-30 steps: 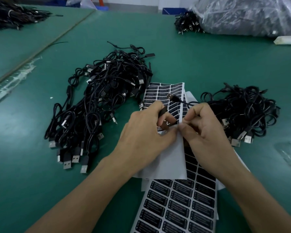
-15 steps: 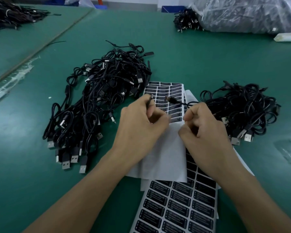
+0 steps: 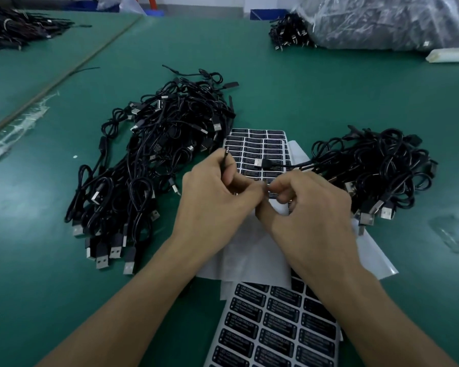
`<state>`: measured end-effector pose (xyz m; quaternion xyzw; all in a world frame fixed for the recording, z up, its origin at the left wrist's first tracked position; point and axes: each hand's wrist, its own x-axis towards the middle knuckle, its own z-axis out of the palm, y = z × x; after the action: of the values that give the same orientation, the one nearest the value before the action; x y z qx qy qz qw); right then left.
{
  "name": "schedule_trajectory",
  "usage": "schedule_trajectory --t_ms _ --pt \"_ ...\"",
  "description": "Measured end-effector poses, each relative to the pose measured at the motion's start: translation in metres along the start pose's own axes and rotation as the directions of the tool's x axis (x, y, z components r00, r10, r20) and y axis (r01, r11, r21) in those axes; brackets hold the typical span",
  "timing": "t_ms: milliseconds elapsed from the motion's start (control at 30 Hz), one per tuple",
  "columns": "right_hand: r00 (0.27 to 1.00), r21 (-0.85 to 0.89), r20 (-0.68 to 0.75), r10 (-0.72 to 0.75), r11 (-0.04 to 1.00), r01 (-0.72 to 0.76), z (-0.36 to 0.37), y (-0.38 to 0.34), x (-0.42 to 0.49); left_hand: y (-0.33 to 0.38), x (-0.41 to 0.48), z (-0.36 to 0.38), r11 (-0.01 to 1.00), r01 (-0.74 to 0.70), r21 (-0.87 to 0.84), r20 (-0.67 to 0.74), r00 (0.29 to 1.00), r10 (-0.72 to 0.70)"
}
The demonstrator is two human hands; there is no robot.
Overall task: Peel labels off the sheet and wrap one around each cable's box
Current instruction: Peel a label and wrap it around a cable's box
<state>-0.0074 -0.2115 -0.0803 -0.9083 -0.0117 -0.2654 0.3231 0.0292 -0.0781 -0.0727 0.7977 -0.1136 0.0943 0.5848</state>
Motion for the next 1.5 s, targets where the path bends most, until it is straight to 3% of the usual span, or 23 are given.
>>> schedule_trajectory --t_ms 300,667,767,833,933,1100,1233,1400,1500 --pt "0.998 -0.007 -0.032 0.045 0.999 -0.045 0.0 -0.005 -0.001 -0.006 0.001 0.003 0.999 -0.005 0.04 -0.099 0.995 0.009" --pt "0.998 -0.05 0.065 0.019 0.999 -0.016 0.0 -0.005 -0.001 -0.004 -0.003 0.006 0.998 -0.013 0.069 -0.092 0.996 0.019" --pt "0.992 0.109 0.062 0.108 0.988 -0.114 -0.002 -0.004 0.002 0.0 -0.003 0.006 0.999 0.021 0.03 -0.063 0.998 -0.019" --pt "0.968 0.328 0.108 0.227 0.911 -0.25 -0.004 -0.001 0.006 0.002 -0.005 0.005 1.0 0.026 -0.005 -0.023 0.999 -0.026" --pt "0.915 0.59 0.205 0.348 0.702 -0.399 -0.008 -0.001 0.011 0.003 -0.008 0.005 0.998 0.047 -0.045 0.026 0.999 -0.046" --pt "0.868 0.683 0.299 0.397 0.546 -0.485 -0.01 0.001 0.013 0.001 -0.005 0.003 0.993 0.06 -0.097 0.05 0.997 -0.056" --pt "0.875 0.681 0.293 0.385 0.558 -0.474 -0.01 0.002 0.014 0.0 -0.003 0.002 0.991 0.082 -0.106 0.057 0.995 -0.076" --pt "0.904 0.607 0.222 0.364 0.674 -0.421 -0.008 0.004 0.012 -0.003 -0.002 0.0 0.992 0.061 -0.11 0.083 0.995 -0.052" --pt "0.894 0.605 0.23 0.385 0.662 -0.441 -0.009 0.005 0.013 -0.001 -0.001 0.0 0.99 0.054 -0.131 0.091 0.995 -0.042"
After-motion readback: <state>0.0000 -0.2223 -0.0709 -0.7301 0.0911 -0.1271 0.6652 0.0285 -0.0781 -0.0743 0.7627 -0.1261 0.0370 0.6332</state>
